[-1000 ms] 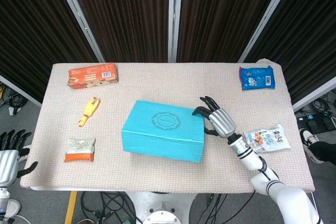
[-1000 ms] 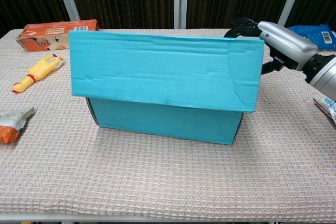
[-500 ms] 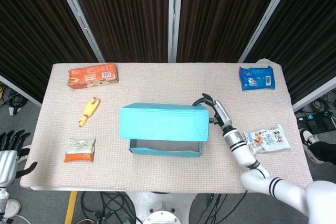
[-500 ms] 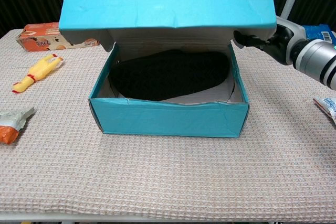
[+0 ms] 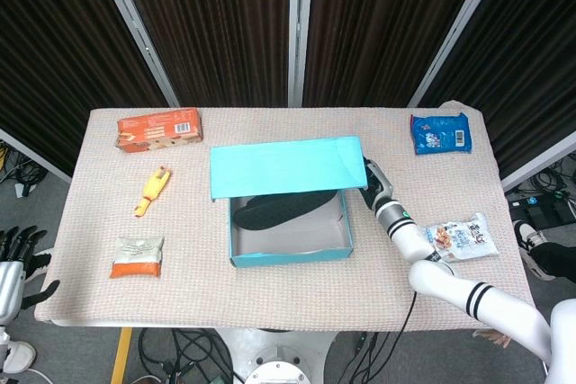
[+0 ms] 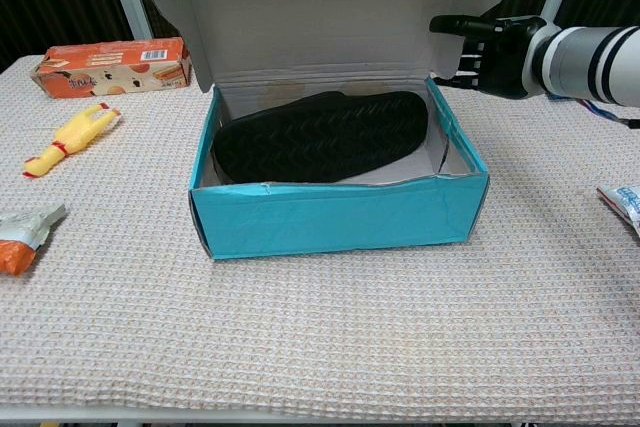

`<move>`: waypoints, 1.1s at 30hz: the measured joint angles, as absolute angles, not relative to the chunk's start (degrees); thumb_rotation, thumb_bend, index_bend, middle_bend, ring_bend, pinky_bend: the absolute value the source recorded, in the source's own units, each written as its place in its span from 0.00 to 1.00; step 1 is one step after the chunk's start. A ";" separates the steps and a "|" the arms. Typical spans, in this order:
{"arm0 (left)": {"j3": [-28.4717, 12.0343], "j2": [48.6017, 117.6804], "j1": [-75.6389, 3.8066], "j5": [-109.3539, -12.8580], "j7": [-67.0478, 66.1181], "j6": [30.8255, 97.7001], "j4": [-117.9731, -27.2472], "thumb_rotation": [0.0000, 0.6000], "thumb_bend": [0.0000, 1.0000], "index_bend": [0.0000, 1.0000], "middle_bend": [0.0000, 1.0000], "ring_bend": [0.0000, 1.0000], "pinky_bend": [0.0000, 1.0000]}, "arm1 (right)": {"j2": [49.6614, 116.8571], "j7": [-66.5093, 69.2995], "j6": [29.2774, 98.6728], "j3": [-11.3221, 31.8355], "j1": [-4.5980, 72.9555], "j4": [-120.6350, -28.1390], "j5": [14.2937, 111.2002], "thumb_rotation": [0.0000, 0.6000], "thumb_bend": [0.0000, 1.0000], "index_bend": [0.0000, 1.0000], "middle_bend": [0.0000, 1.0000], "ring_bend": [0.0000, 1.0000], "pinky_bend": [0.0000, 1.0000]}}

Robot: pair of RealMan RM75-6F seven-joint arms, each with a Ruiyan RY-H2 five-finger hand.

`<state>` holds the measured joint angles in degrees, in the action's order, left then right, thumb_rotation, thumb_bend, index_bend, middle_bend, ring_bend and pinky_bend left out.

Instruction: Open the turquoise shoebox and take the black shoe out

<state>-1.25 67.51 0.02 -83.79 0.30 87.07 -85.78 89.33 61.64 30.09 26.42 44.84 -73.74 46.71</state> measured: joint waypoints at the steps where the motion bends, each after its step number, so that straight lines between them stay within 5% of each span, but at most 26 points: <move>1: -1.25 67.48 0.05 -83.79 0.33 87.09 -85.76 1.00 0.16 0.17 0.11 0.04 0.06 | 89.50 60.36 30.51 26.57 45.19 -73.53 46.28 1.00 0.12 0.00 0.02 0.00 0.00; 19: -1.05 66.57 0.68 -84.39 0.79 87.96 -86.74 1.00 0.16 0.17 0.11 0.04 0.06 | 91.91 37.86 47.35 32.65 51.91 -73.16 31.40 1.00 0.09 0.00 0.00 0.00 0.00; 26: -1.17 66.40 0.42 -84.55 0.64 87.68 -86.78 1.00 0.16 0.17 0.11 0.04 0.06 | 91.66 30.73 61.58 24.89 50.47 -74.25 48.50 1.00 0.09 0.00 0.01 0.00 0.00; 33: -1.03 66.51 0.33 -84.80 0.51 87.51 -87.10 1.00 0.16 0.17 0.11 0.04 0.06 | 84.65 18.84 55.39 13.96 51.24 -78.64 67.71 1.00 0.08 0.01 0.15 0.00 0.00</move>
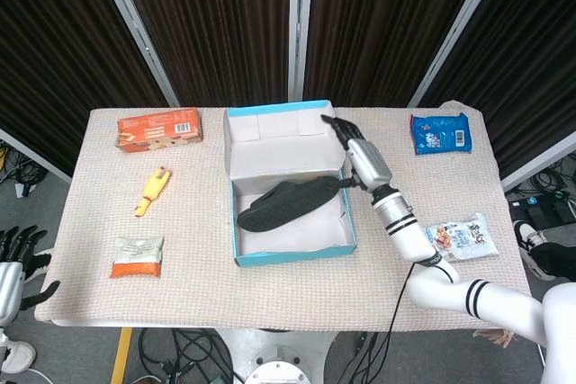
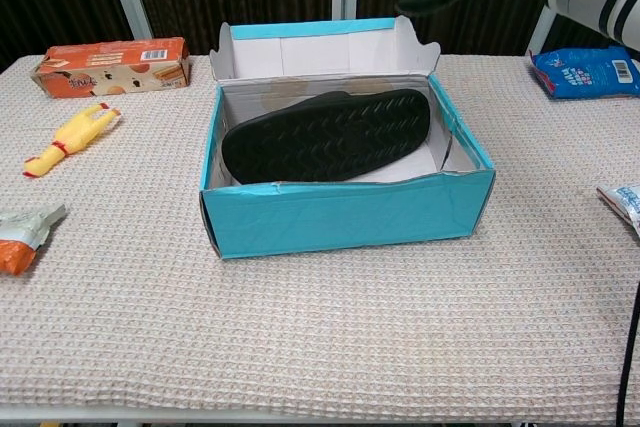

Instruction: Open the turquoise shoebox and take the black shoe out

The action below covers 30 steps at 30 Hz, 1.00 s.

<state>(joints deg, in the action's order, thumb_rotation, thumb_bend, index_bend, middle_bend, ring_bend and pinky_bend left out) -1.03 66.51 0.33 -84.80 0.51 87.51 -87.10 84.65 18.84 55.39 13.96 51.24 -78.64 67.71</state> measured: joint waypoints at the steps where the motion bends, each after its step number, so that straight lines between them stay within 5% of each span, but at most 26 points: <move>1: -1.00 66.50 0.40 -84.77 0.55 87.52 -87.12 1.00 0.16 0.17 0.11 0.04 0.06 | 84.28 16.63 54.26 13.15 51.71 -78.88 68.72 1.00 0.08 0.03 0.17 0.00 0.00; 11: -0.75 66.75 0.70 -84.31 1.59 87.09 -86.18 1.00 0.16 0.17 0.11 0.04 0.06 | 91.06 -8.74 45.08 9.00 58.90 -75.02 70.67 1.00 0.02 0.14 0.18 0.00 0.00; 21: -0.89 67.47 0.42 -84.00 3.36 86.20 -84.23 1.00 0.16 0.17 0.11 0.04 0.06 | 101.69 -22.98 45.84 7.81 61.31 -66.68 69.26 1.00 0.02 0.26 0.19 0.00 0.00; 26: -0.94 67.95 0.43 -83.90 4.56 86.04 -82.95 1.00 0.16 0.17 0.11 0.04 0.06 | 105.86 -27.45 49.08 7.09 60.99 -62.02 70.47 1.00 0.11 0.44 0.33 0.00 0.00; 30: -0.92 68.34 0.38 -83.94 5.35 85.84 -82.06 1.00 0.16 0.17 0.11 0.04 0.06 | 108.10 -28.41 51.35 6.49 60.35 -58.94 72.61 1.00 0.26 0.69 0.50 0.09 0.00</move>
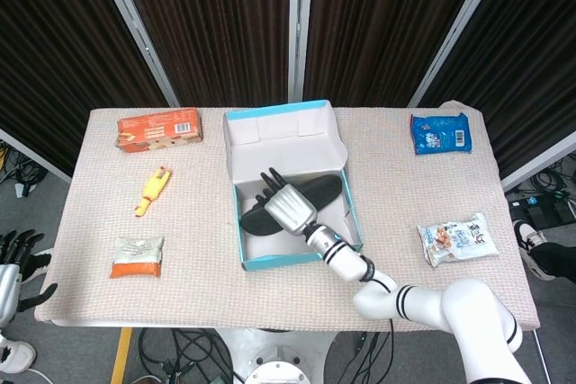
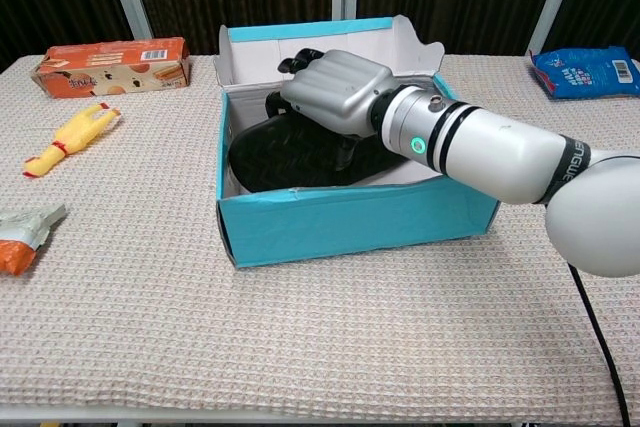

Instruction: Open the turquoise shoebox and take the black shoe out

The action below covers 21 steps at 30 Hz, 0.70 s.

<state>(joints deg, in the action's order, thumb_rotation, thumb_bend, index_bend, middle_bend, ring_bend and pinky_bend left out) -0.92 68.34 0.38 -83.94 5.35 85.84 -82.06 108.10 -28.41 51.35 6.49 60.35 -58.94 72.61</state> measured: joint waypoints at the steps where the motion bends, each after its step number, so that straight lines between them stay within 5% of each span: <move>1: -0.92 68.41 0.38 -83.96 5.49 85.84 -81.92 1.00 0.16 0.17 0.11 0.04 0.06 | 108.35 -28.38 51.89 6.35 60.21 -58.49 73.30 1.00 0.29 0.74 0.54 0.12 0.00; 10: -1.18 68.66 -0.02 -84.02 6.23 85.46 -81.02 1.00 0.16 0.17 0.11 0.04 0.06 | 107.33 -24.36 62.25 7.22 57.98 -59.94 79.66 1.00 0.36 0.85 0.63 0.22 0.00; 21: -1.42 68.67 -0.69 -84.70 6.37 85.37 -80.88 1.00 0.16 0.17 0.11 0.04 0.06 | 94.28 -16.61 74.70 14.13 51.50 -77.29 80.88 1.00 0.36 0.85 0.63 0.22 0.00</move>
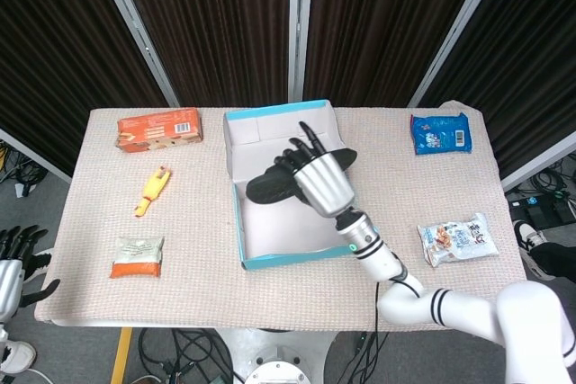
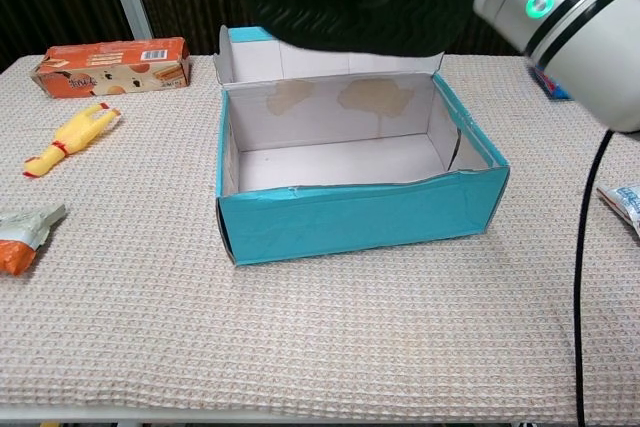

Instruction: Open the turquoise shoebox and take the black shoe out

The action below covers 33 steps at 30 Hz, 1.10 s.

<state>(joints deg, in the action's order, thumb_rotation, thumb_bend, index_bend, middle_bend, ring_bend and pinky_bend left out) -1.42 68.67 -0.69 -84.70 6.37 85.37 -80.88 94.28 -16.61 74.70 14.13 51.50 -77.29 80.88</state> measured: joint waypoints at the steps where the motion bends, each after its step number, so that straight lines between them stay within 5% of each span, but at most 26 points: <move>1: -1.41 68.70 -0.72 -84.79 6.38 85.40 -80.86 1.00 0.16 0.17 0.11 0.04 0.06 | 92.63 -16.30 74.95 14.60 50.53 -78.83 80.12 1.00 0.36 0.84 0.63 0.22 0.00; 11: -1.07 69.12 -1.12 -84.97 6.02 84.65 -81.17 1.00 0.16 0.17 0.11 0.04 0.06 | 80.57 -17.71 69.16 15.36 40.81 -82.17 62.00 1.00 0.35 0.78 0.61 0.20 0.00; 24: -0.68 68.38 -0.77 -84.34 5.19 84.45 -82.44 1.00 0.16 0.17 0.11 0.04 0.06 | 88.57 -19.23 53.30 14.26 42.50 -62.72 52.22 1.00 0.34 0.65 0.50 0.12 0.00; 28: -0.71 68.33 -0.82 -84.22 5.12 84.32 -82.49 1.00 0.16 0.17 0.11 0.04 0.06 | 91.45 -21.34 50.11 14.62 44.64 -59.24 50.31 1.00 0.27 0.36 0.34 0.02 0.00; 31: -0.76 68.30 -0.83 -84.04 5.26 84.20 -82.45 1.00 0.16 0.17 0.11 0.04 0.06 | 92.22 -23.96 48.35 14.67 45.97 -58.78 49.06 1.00 0.09 0.03 0.07 0.00 0.00; 33: -0.78 68.26 -0.80 -84.00 5.30 84.24 -82.41 1.00 0.16 0.17 0.11 0.04 0.06 | 92.35 -24.96 48.20 14.81 46.63 -59.40 48.78 1.00 0.04 0.00 0.00 0.00 0.00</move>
